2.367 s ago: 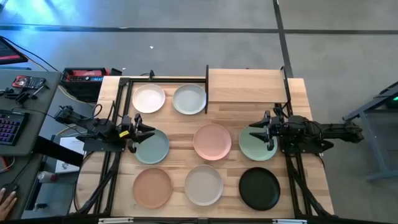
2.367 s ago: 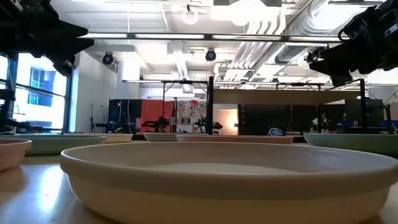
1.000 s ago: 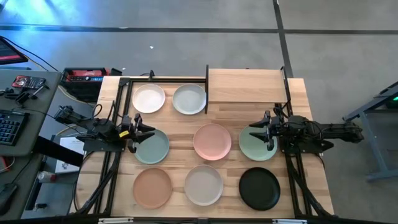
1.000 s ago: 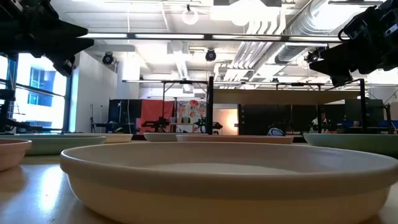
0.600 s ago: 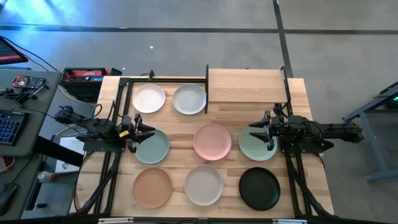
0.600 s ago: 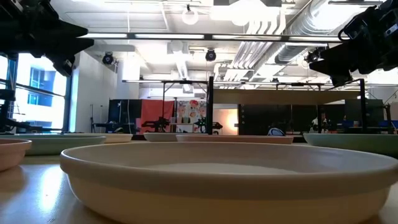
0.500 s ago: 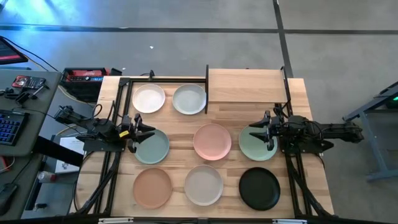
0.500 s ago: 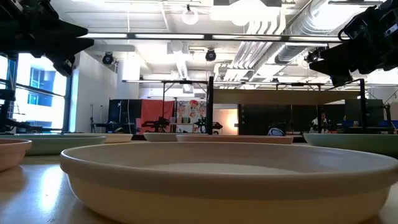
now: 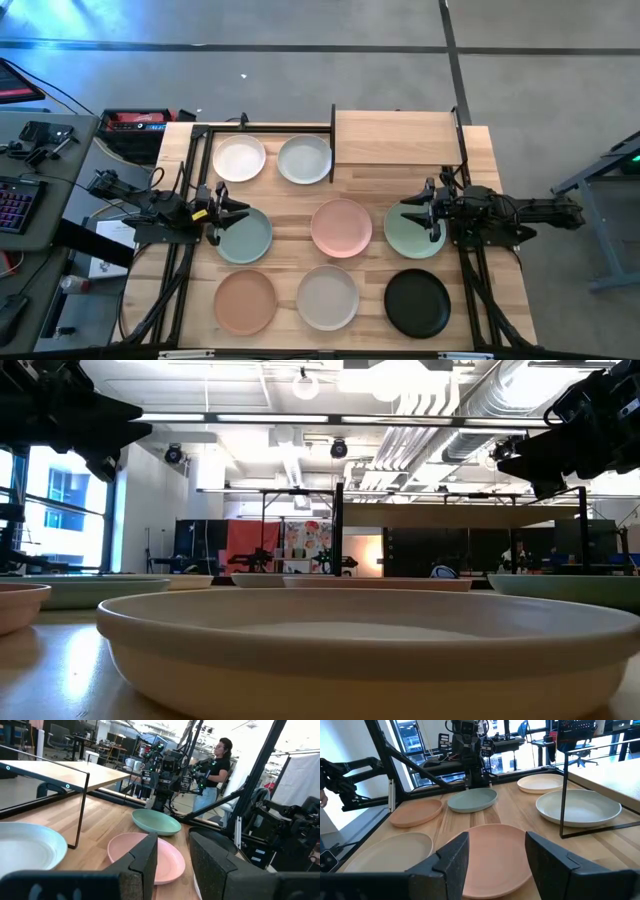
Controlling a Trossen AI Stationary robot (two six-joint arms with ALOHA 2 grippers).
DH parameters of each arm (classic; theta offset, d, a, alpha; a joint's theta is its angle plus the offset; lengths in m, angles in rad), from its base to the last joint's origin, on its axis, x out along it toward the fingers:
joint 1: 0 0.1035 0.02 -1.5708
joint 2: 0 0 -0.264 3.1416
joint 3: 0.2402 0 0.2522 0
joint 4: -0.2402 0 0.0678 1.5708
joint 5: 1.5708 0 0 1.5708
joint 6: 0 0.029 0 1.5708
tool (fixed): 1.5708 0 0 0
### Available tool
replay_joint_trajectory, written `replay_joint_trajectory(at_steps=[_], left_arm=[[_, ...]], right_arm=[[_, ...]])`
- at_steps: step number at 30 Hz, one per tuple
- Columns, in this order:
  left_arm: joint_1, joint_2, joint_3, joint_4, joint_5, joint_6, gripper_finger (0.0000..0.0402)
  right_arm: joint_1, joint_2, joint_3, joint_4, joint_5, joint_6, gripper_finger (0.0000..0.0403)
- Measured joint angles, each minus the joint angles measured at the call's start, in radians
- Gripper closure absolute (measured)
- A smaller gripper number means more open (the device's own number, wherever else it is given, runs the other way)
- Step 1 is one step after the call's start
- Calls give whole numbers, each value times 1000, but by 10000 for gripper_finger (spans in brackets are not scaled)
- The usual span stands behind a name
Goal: Place and stack plates onto a shelf
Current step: Put the light orange plate on the shelf
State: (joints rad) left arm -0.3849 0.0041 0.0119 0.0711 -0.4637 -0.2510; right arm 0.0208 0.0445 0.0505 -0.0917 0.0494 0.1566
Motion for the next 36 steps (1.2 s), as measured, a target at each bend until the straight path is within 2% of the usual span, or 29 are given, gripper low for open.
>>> replay_joint_trajectory(at_steps=[16,21,24,36], left_arm=[[0,0,0,10,0,-1,300],[0,0,0,81,-8,-80,300],[0,0,0,136,-49,-136,300],[0,0,0,208,-126,-166,300]], right_arm=[[0,0,0,0,0,0,221],[0,0,0,0,0,0,221],[0,0,0,0,0,1,221],[0,0,0,10,28,216,221]])
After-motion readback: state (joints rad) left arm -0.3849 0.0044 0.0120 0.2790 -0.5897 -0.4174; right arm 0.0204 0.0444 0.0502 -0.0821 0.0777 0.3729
